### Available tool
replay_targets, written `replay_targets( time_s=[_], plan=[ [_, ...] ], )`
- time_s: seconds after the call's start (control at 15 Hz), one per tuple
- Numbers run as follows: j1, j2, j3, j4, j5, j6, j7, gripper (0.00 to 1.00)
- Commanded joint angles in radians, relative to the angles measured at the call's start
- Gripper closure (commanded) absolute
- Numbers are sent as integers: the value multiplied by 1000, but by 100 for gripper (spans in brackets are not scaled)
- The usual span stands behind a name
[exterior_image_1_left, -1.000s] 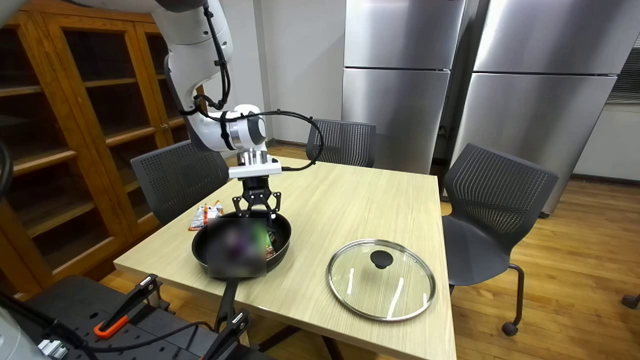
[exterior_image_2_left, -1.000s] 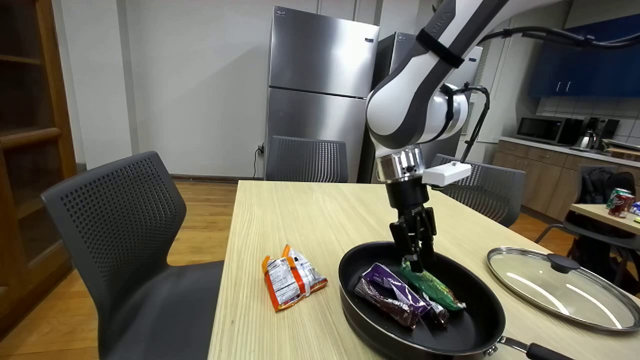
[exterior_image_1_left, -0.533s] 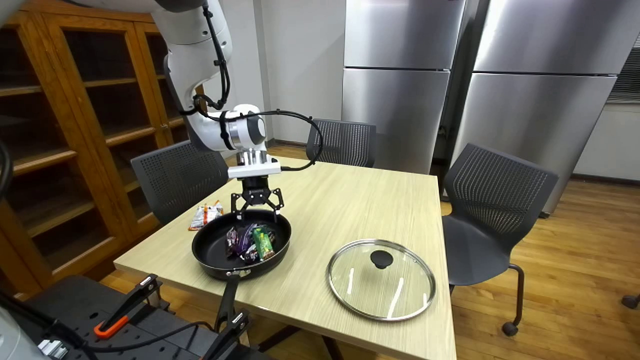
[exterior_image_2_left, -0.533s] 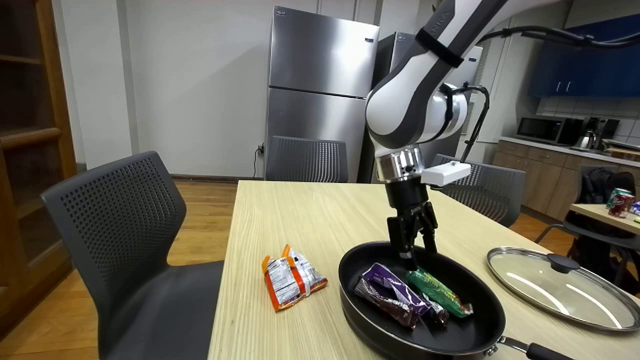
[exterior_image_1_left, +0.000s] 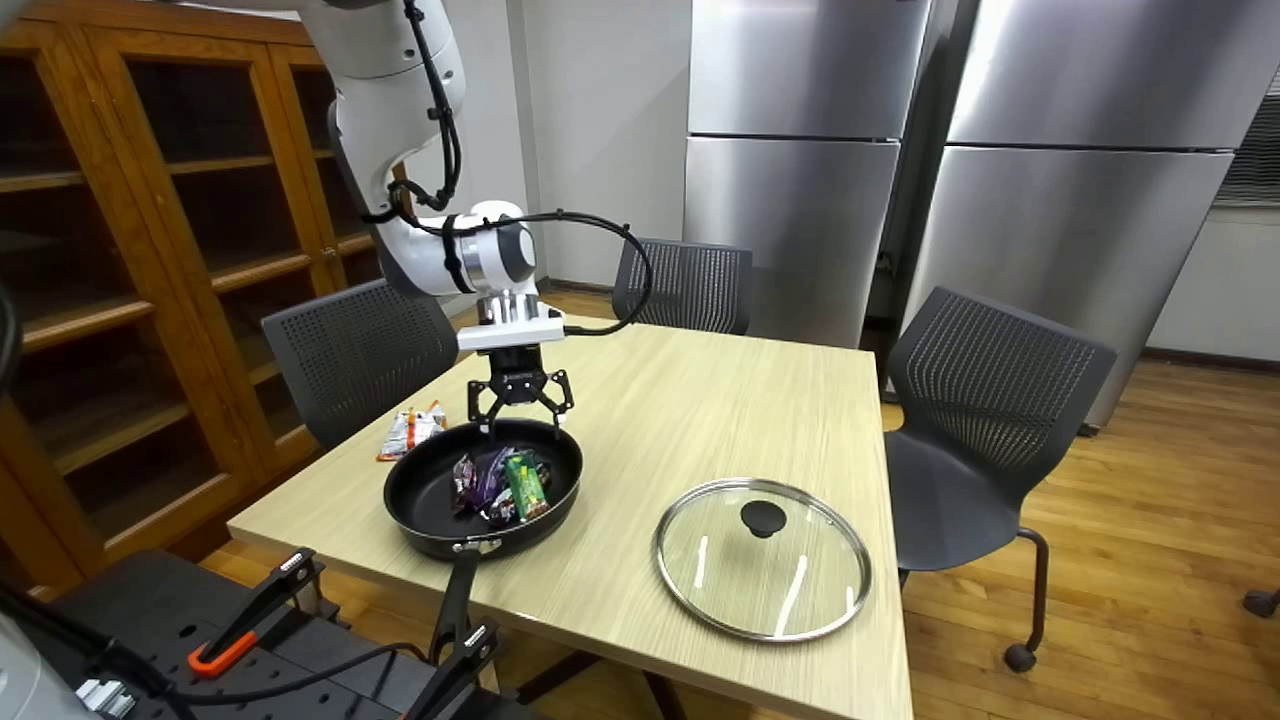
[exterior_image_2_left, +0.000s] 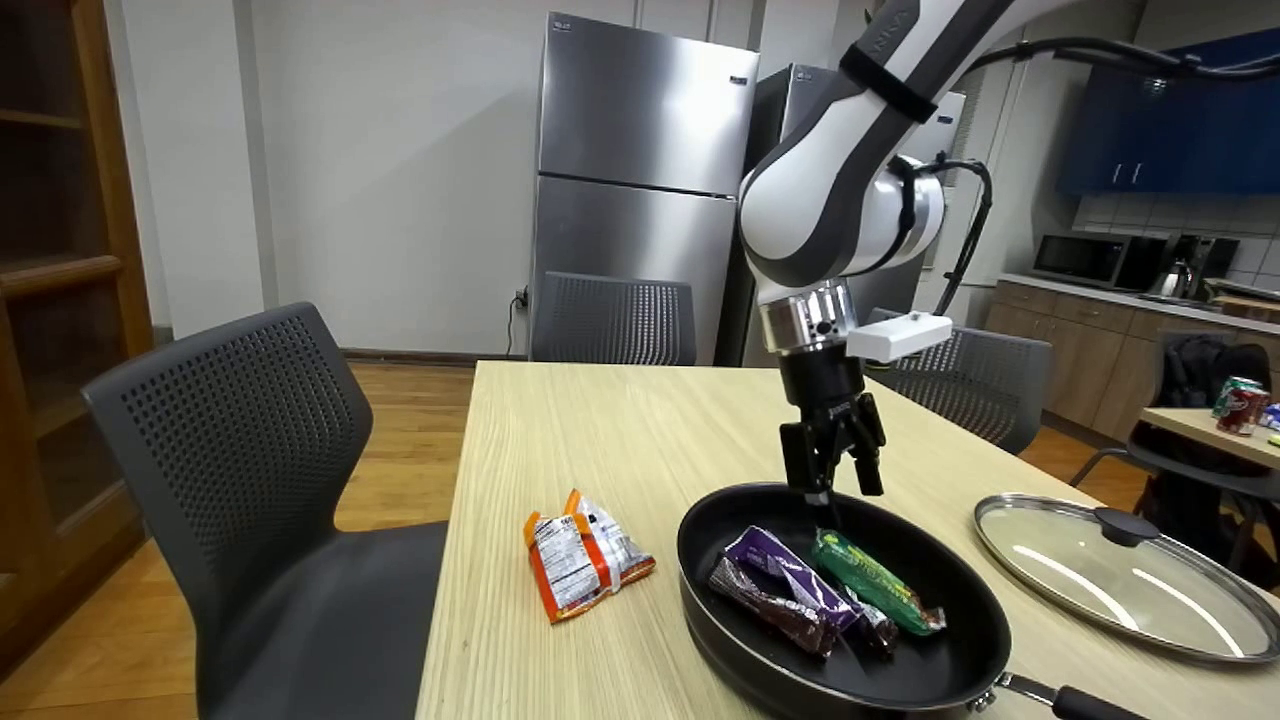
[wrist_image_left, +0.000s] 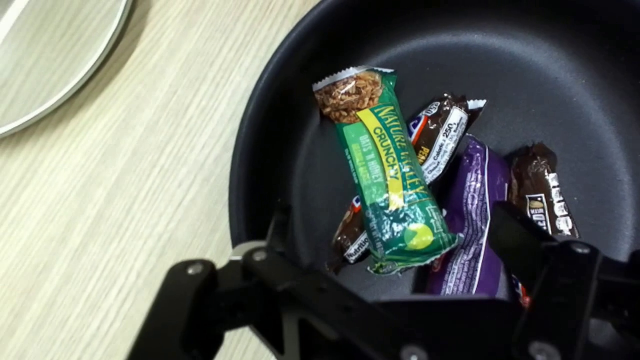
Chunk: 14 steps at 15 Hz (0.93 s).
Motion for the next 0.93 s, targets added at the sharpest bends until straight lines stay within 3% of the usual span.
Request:
replay_targets(
  time_s=[0.0, 0.87],
  plan=[
    [-9, -79, -10, -85, 10, 22, 44, 0],
    [-82, -245, -82, -344, 54, 244, 188, 0]
  ],
)
